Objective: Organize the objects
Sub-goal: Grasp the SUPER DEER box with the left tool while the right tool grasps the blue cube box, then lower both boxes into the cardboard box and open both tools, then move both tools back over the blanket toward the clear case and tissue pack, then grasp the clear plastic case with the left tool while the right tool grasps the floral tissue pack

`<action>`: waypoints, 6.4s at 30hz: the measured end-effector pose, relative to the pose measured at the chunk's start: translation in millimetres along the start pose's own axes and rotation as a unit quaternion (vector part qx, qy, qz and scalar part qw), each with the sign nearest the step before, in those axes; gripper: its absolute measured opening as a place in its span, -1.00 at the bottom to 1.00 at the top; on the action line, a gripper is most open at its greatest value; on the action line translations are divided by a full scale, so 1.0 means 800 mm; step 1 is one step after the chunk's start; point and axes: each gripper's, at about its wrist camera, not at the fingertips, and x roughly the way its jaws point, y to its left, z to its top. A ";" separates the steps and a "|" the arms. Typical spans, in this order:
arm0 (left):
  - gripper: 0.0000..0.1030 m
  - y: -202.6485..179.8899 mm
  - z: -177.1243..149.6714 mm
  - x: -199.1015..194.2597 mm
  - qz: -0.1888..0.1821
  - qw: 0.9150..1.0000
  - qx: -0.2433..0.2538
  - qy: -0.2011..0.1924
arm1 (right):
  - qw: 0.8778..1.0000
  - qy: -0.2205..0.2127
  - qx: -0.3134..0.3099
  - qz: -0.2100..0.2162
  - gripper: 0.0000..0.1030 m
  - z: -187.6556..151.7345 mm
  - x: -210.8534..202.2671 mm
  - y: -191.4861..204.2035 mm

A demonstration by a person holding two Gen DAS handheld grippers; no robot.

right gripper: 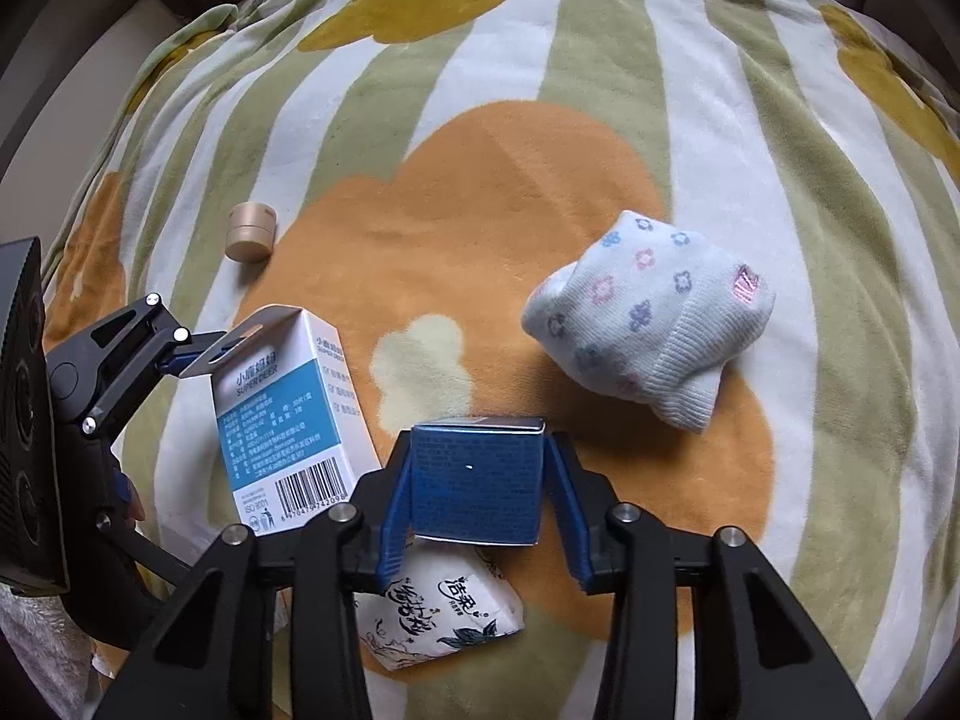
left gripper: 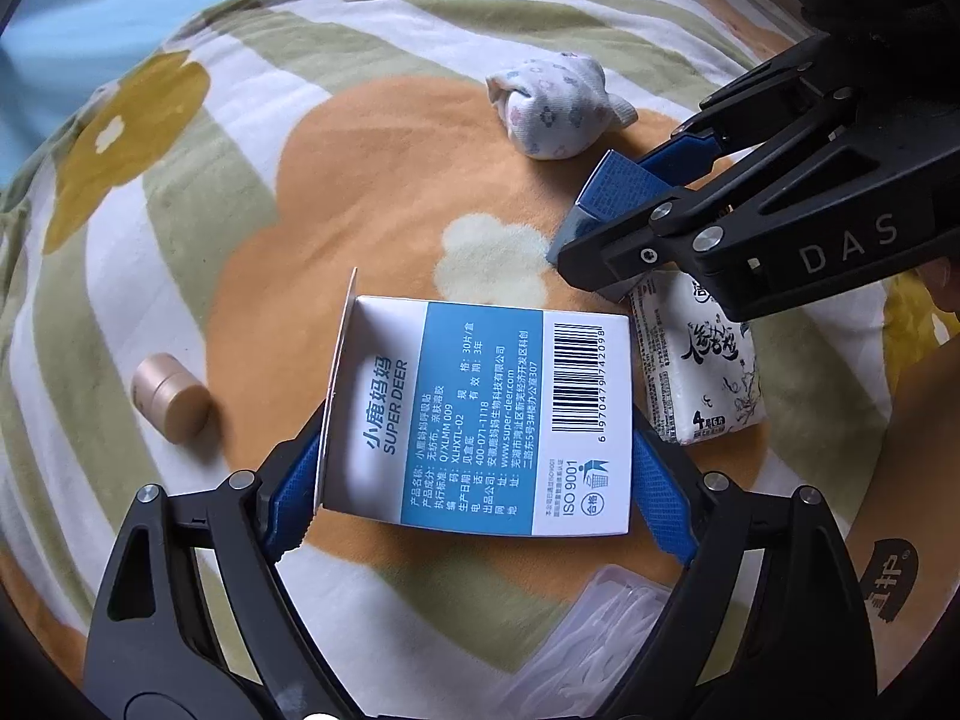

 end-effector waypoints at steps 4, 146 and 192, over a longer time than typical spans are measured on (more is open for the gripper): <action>0.68 0.004 0.001 -0.018 0.006 1.000 -0.008 -0.009 | 1.000 -0.004 0.011 0.006 -0.26 -0.001 -0.007 -0.003; 1.00 -0.050 -0.064 -0.154 0.093 0.935 -0.306 0.151 | 0.967 -0.087 -0.236 -0.039 0.99 -0.140 -0.191 0.083; 0.57 -0.019 -0.088 -0.018 0.082 0.878 -0.414 0.225 | 0.958 -0.004 -0.280 -0.058 0.12 -0.089 0.012 0.077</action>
